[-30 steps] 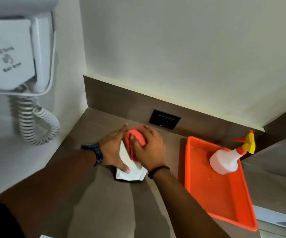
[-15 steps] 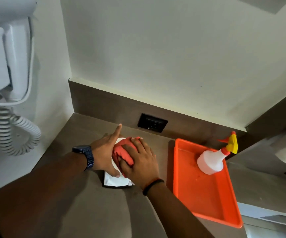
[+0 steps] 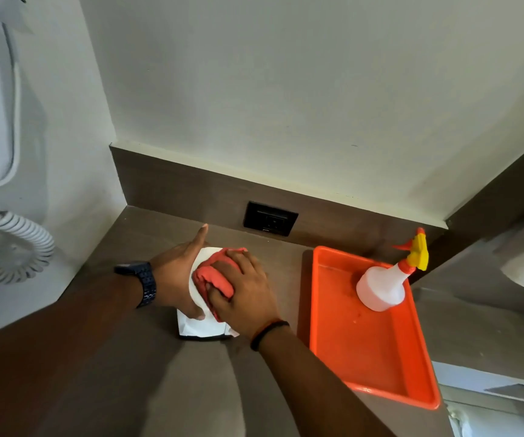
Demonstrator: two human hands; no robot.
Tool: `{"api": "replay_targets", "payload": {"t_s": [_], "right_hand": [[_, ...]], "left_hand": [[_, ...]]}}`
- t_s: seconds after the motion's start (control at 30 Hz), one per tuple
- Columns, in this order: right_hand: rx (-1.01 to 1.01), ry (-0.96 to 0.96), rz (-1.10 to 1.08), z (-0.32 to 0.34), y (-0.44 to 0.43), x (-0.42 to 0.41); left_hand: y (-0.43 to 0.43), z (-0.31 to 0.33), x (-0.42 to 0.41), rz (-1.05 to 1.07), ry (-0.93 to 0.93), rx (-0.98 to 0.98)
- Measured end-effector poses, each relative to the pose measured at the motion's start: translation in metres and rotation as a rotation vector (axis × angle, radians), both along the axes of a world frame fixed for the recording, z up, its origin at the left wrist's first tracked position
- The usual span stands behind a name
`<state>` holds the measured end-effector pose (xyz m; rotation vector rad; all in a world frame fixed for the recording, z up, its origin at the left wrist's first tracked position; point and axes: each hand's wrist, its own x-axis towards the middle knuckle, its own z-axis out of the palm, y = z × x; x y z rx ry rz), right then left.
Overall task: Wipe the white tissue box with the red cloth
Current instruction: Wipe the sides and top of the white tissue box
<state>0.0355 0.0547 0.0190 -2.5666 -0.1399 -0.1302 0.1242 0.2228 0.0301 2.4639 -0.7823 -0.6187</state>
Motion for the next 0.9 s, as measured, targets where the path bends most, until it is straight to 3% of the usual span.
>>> {"api": "replay_targets", "payload": {"t_s": [0.13,0.27,0.57,0.9], "right_hand": [[0.075,0.078,-0.086,0.004,0.010,0.015],[0.086,-0.001,-0.110,0.002,0.019,0.007],[0.004,0.013,-0.157,0.009,0.024,0.020],[-0.117,-0.101,0.033,-0.003,0.000,-0.006]], "left_hand": [[0.000,-0.002,0.002,0.002,-0.024,0.019],[0.002,-0.004,0.002,-0.024,-0.047,0.006],[0.001,-0.004,0.001,0.016,-0.039,0.014],[0.000,-0.006,0.000,0.025,-0.031,0.014]]}}
